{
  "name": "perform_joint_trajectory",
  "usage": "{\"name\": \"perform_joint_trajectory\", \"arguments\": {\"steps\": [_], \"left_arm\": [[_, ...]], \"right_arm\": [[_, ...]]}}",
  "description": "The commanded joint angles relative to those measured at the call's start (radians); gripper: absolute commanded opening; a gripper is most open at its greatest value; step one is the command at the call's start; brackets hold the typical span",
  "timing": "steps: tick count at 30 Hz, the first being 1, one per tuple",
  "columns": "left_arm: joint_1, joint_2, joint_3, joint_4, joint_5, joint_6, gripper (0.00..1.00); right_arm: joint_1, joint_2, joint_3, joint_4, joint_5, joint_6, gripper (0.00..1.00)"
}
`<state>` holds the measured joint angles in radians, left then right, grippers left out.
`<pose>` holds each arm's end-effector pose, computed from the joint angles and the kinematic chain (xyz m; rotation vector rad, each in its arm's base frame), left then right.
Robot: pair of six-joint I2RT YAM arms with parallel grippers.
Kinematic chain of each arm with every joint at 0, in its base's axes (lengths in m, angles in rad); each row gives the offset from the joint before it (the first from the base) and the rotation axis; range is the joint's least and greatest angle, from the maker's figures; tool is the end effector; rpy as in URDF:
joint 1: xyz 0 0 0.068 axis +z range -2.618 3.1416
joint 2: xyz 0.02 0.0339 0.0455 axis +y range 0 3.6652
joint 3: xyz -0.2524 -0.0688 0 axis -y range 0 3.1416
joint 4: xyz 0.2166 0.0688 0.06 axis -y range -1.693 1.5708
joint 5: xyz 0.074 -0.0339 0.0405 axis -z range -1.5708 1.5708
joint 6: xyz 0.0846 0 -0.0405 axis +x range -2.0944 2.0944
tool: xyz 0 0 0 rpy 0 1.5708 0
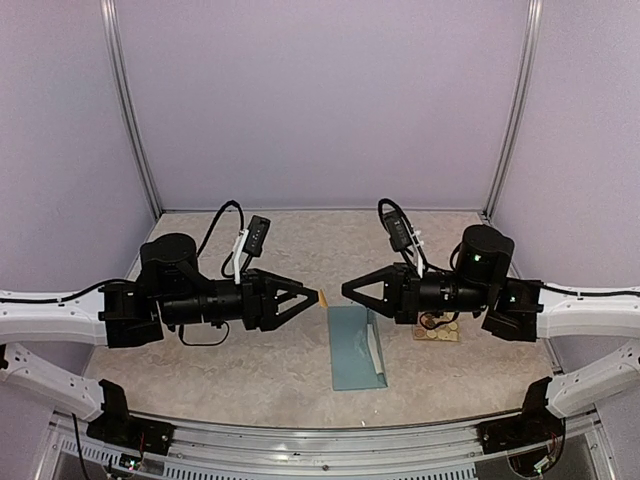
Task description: Place the letter into the envelope and seal it
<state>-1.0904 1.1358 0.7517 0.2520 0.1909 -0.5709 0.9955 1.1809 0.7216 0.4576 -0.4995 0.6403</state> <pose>0.1210 -0.2669 0.2962 0.6432 1.7988 -1.3541 0.1255 0.2680 0.3045 -0.7625 1.6762 1.6112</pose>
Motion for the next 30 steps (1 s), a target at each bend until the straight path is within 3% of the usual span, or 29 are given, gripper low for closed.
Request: {"name": "perform_joint_trajectory", "arguments": {"steps": [1,6,13,18,20,22,27,30], "left_arm": [[0.051,0.076,0.012,-0.014,-0.049,-0.008,0.76],[0.077,0.253,0.075,0.014,-0.055,0.031,0.78],[0.131,0.552,0.206,0.077,0.055,0.044,0.77],[0.137,0.649,0.223,0.183,0.165,0.039,0.71],[0.136,0.64,0.195,0.231,0.215,0.049,0.59],[0.135,0.599,0.148,0.294,0.256,0.048,0.51],[0.128,0.453,0.075,0.324,0.304,0.043,0.26],[0.106,0.367,0.054,0.32,0.334,0.038,0.16]], "right_arm": [[-0.071,-0.071,-0.031,-0.231,0.163,-0.026,0.0],[-0.171,-0.152,-0.097,-0.335,0.214,-0.023,0.0],[-0.242,-0.229,-0.16,-0.392,0.245,-0.018,0.0],[-0.248,-0.244,-0.192,-0.37,0.203,-0.024,0.0],[-0.254,-0.246,-0.213,-0.33,0.152,-0.024,0.0],[-0.259,-0.247,-0.231,-0.265,0.07,-0.024,0.1],[-0.26,-0.229,-0.24,-0.109,-0.136,0.0,0.45],[-0.256,-0.195,-0.238,0.032,-0.261,0.057,0.59]]}}
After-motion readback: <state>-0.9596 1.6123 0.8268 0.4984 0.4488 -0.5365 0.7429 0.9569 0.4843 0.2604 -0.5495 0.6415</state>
